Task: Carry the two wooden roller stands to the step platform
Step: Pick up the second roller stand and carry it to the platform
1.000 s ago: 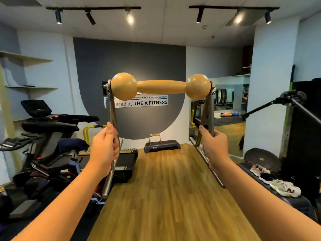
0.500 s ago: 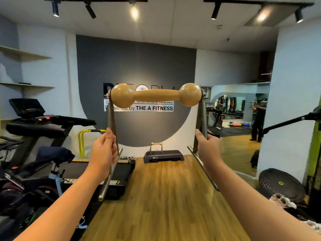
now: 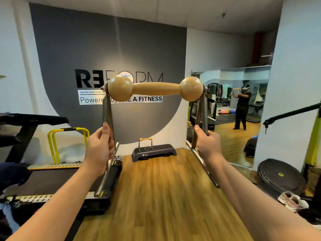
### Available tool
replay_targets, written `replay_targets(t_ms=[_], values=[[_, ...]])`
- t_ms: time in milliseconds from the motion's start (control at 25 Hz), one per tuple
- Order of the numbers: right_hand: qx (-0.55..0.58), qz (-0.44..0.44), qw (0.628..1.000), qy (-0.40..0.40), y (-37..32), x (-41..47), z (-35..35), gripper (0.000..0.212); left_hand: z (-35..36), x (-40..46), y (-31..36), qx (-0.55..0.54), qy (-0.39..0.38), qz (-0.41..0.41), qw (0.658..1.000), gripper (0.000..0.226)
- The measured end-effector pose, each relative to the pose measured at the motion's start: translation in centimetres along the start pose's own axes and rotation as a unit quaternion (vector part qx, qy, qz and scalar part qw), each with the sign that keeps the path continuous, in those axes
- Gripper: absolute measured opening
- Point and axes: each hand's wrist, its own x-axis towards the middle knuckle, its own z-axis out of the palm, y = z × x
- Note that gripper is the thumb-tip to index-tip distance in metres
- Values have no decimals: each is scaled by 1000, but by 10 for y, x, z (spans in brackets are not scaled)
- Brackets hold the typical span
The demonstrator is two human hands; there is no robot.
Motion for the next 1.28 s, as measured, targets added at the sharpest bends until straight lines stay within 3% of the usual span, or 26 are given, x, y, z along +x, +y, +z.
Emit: replay_targets(t_ms=[360,600,880,1280], values=[[29,-8,999,25,121,215,70,59,54,201,-157,36,-16,40,998,52],[79,-4,997,-16,186,403,96,56,136,356,-258,42,0,32,999,53],[2,-52,999,9,253,597,144,64,198,510,-362,64,22,37,997,53],[2,-52,997,49,388,843,263,49,224,772,-538,86,-19,35,996,51]])
